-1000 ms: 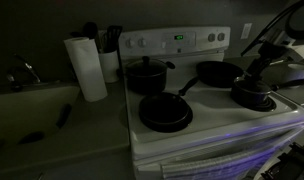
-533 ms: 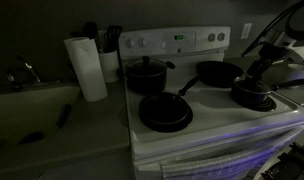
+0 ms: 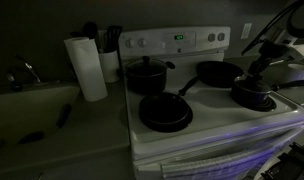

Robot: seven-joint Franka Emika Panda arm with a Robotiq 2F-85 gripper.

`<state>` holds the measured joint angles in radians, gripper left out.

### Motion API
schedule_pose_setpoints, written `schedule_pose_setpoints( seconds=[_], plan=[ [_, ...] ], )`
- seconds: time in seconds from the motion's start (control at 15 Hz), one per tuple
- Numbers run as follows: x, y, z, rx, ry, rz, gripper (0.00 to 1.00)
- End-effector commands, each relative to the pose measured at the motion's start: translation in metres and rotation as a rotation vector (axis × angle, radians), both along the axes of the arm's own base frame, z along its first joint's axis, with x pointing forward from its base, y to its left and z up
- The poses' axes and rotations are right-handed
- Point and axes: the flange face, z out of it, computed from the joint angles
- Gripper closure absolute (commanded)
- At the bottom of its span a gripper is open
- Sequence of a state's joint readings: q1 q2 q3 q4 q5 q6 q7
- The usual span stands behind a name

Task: Remove the lid from the black pot on the bottom right plate

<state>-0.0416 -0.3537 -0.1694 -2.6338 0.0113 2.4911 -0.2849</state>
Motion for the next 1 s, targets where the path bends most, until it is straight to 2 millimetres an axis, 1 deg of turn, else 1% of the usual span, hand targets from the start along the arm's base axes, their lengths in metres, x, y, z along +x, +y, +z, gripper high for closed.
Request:
schedule_pose_setpoints(
  seconds=[0.0, 0.33, 0.93],
  plan=[
    [-0.002, 0.003, 0.0, 0.012, 0.021, -0.001, 0.85],
    [0.003, 0.005, 0.005, -0.001, 0.026, 0.014, 0.85],
    [0.021, 0.003, 0.027, -0.045, 0.052, 0.061, 0.85]
  ],
)
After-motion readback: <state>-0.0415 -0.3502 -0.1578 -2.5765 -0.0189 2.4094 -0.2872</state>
